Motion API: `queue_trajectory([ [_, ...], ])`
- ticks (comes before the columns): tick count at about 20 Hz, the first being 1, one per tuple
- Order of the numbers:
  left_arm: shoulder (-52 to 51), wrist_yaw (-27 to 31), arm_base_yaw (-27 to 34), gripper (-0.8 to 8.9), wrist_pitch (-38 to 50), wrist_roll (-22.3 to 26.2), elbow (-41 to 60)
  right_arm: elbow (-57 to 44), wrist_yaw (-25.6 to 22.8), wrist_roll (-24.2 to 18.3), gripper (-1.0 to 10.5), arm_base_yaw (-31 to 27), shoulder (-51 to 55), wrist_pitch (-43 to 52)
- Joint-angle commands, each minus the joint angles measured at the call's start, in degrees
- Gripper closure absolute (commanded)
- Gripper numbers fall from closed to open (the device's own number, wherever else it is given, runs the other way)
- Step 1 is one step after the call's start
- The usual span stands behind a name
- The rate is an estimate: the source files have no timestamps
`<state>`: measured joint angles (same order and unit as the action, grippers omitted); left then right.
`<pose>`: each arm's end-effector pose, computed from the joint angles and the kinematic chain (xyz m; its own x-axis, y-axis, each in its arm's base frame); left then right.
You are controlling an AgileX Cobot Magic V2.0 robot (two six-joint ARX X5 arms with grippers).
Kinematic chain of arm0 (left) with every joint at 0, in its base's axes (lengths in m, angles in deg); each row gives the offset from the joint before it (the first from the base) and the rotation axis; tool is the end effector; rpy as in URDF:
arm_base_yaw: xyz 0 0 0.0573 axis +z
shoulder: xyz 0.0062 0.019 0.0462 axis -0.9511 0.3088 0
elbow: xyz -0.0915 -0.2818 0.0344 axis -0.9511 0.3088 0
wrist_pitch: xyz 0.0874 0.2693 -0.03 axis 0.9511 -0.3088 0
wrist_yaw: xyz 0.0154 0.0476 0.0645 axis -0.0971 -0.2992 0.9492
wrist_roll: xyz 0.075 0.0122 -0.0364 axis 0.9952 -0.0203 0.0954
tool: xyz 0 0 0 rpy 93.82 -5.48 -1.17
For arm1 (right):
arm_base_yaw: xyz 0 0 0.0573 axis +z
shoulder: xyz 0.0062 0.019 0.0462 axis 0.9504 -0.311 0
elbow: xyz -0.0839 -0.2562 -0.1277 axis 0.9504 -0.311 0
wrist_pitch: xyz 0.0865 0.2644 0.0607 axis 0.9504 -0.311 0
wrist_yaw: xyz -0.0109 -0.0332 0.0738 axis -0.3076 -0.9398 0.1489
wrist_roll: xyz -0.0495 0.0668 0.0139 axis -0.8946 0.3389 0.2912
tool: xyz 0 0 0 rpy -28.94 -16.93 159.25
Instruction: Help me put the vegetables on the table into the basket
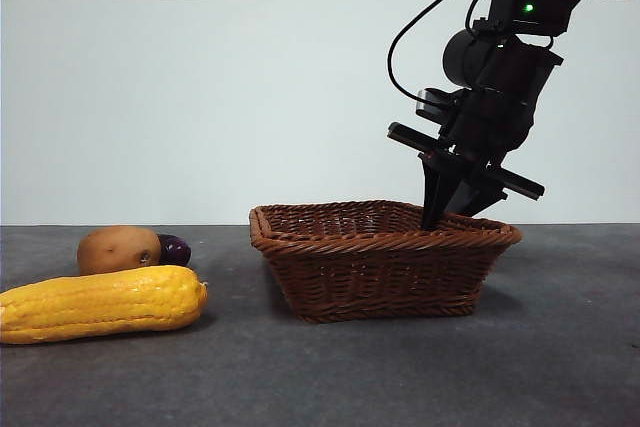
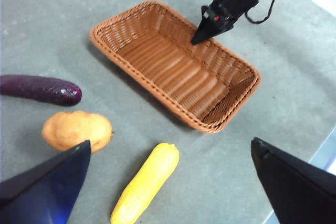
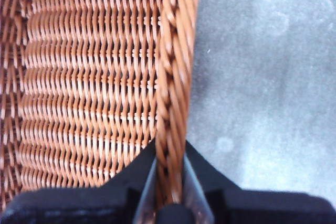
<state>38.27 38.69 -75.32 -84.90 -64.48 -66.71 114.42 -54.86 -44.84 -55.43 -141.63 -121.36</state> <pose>0.1692 -0.0490 0.3442 0.6219 -0.5909 -0.5140 0.5991 0.7816 -0.1737 0.4540 0.1571 0.1731 0.2669 0.4012 -0.8763 -0.2697 0.9040 0.3317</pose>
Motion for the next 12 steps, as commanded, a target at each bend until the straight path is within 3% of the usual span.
queue_trajectory([
  [1,0.7,0.7,-0.5,1.49,0.2,2.3,-0.2,0.4,0.0,-1.1,9.6,0.1,-0.5,1.3],
  [8,7.2,1.3,-5.7,1.49,0.0,11.1,-0.2,11.6,0.4,-5.3,9.6,-0.8,13.9,-9.6],
  [10,11.0,4.9,-8.9,1.49,0.0,15.1,-0.2,17.0,0.6,-7.4,9.6,-0.8,17.7,-14.9],
  [12,16.1,12.1,-12.8,1.49,0.1,18.0,-0.2,22.6,0.6,-9.6,9.6,-0.8,20.4,-20.6],
])
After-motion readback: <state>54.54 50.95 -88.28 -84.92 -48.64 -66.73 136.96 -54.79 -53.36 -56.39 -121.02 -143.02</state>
